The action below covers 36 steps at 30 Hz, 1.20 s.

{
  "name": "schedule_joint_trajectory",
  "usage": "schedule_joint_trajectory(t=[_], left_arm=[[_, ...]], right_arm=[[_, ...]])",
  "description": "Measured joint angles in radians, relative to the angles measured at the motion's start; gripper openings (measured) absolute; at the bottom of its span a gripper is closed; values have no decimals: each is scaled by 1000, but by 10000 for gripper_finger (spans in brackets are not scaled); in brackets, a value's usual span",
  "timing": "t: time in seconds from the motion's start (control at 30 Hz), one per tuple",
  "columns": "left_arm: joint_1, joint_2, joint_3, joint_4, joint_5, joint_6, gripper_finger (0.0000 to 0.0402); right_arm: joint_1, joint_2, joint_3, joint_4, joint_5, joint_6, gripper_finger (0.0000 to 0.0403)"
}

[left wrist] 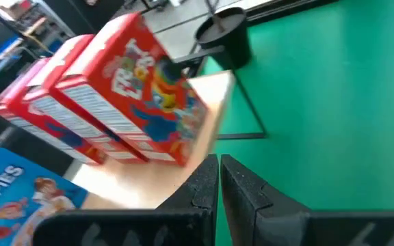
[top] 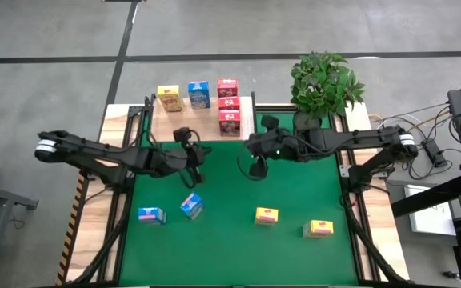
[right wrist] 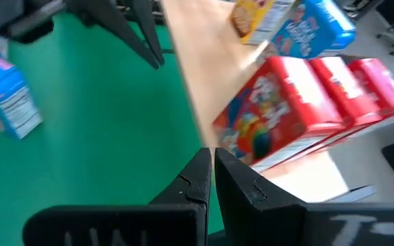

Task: Stack cereal on shelf
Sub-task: Put the center blue cereal on the shelf

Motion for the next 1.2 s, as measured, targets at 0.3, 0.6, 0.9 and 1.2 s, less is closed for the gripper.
schedule_joint_trajectory(t=[0.3, 0.6, 0.9, 1.2], left_arm=[[-119, -8, 16, -37, 1, -73, 0], [-200, 17, 250, -417, 87, -401, 0], [-210, 131, 450, -781, 530, -953, 0], [-236, 271, 549, -1004, 586, -1186, 15]], right_arm=[[77, 0, -37, -46, 0, 53, 12], [104, 0, -92, -12, 1, 29, 12], [89, 0, -129, 68, 54, -81, 12], [79, 0, -140, 147, 52, -193, 12]])
